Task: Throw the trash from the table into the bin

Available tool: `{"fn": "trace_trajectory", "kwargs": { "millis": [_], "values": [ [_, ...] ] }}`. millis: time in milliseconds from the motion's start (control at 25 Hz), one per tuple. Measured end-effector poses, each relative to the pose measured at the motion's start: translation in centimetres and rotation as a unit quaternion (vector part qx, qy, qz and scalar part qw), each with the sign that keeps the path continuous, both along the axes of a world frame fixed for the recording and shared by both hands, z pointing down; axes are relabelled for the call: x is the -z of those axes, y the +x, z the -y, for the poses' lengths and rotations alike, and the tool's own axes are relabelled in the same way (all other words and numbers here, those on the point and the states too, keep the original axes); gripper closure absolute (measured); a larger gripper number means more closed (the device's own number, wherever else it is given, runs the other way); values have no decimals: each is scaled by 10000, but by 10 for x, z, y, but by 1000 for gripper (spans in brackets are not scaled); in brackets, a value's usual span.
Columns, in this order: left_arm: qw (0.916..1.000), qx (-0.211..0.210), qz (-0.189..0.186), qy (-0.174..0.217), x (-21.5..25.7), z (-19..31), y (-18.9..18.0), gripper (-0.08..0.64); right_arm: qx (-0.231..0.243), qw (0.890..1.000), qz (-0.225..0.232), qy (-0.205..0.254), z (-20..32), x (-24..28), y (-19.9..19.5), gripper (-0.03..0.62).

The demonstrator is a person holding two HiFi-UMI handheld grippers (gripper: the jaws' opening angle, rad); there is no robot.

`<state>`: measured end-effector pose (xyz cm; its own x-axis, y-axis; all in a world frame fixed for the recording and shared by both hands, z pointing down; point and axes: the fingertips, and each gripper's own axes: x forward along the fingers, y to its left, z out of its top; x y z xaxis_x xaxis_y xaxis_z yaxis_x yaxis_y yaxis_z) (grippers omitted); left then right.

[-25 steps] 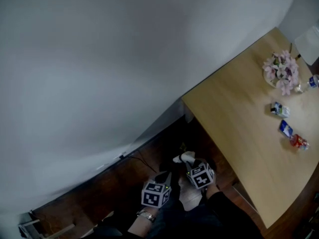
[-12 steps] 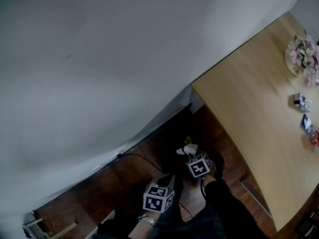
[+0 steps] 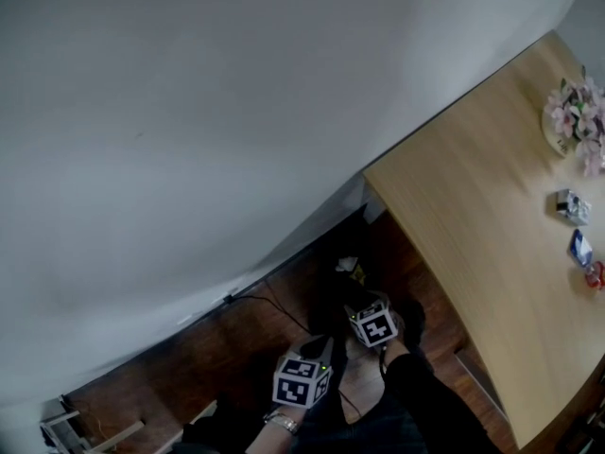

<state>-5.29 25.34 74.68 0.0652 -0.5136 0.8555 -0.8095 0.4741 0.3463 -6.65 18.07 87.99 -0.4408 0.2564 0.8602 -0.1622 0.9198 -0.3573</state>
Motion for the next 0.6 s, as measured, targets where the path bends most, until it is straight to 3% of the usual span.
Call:
{"fn": "trace_trajectory", "kwargs": {
  "millis": [160, 360, 600],
  "values": [
    [9998, -97, 103, 153, 25, 22, 7, 554, -103, 9996, 257, 77, 12, 46, 22, 353],
    [9971, -549, 215, 491, 78, 62, 21, 554, -424, 9958, 809, -59, 38, 140, 41, 353],
    [9829, -1438, 384, 1089, 155, 123, 63, 555, -826, 9863, 1405, 268, 95, 268, 92, 353]
  ]
}}
